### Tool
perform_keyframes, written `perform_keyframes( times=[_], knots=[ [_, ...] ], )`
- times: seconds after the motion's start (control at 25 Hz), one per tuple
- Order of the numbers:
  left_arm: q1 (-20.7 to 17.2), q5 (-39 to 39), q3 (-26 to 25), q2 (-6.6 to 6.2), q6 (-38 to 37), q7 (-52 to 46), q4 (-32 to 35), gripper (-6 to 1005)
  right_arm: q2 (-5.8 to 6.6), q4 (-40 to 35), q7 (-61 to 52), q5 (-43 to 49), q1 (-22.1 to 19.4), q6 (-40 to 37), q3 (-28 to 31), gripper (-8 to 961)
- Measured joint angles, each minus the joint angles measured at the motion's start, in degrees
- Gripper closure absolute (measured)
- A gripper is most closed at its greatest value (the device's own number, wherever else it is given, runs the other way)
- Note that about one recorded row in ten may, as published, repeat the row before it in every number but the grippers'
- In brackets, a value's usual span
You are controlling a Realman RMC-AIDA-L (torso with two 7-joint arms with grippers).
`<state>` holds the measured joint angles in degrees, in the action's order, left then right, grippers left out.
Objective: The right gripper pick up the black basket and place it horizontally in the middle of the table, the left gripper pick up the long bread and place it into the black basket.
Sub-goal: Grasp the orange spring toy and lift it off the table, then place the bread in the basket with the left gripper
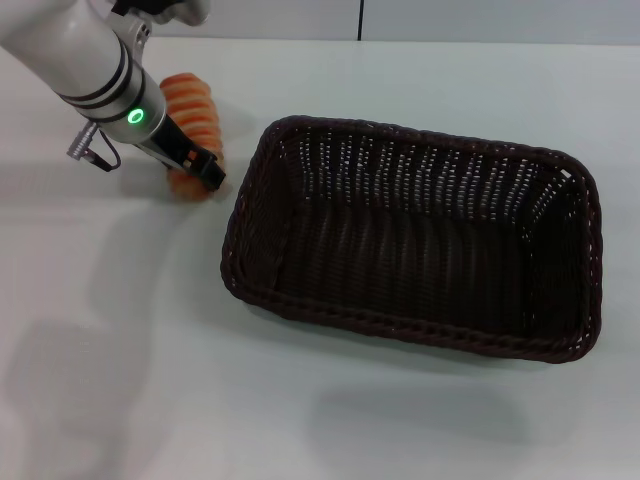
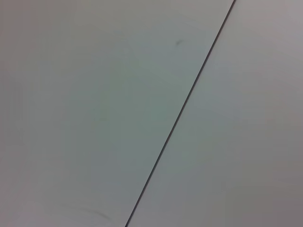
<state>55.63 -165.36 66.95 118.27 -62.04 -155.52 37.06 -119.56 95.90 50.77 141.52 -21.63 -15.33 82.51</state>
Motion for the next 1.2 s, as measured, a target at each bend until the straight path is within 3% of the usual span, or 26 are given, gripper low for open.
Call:
perform_keyframes(
  times=[0.28,0.36,0.88,1.08,1.12,1.2],
  knots=[
    [-3.12,0.56,0.03,0.21,-0.47,-0.37,7.18,411,-0.05,-0.12,0.03,0.00,-0.73,-0.96,-0.55,370],
    [-5.84,2.33,0.64,0.23,-0.97,-0.02,13.03,419,-0.06,-0.17,0.03,0.00,-0.79,-1.28,-0.72,369],
    [-14.85,6.71,2.67,0.01,-2.81,-0.03,30.77,515,0.12,1.35,0.04,0.00,-0.45,-1.64,-1.62,370],
    [-23.94,14.02,3.23,-0.14,-4.71,0.95,47.15,568,0.19,2.60,0.10,0.00,-0.24,-1.64,-1.33,369],
    [-23.94,14.02,3.23,-0.14,-4.71,0.95,47.15,575,0.21,2.78,0.21,0.00,-0.20,-1.64,-1.28,369],
    [-27.40,19.42,3.41,-0.25,-6.32,2.05,54.19,587,0.22,2.97,0.58,0.00,0.12,-1.64,-1.18,370]
  ],
)
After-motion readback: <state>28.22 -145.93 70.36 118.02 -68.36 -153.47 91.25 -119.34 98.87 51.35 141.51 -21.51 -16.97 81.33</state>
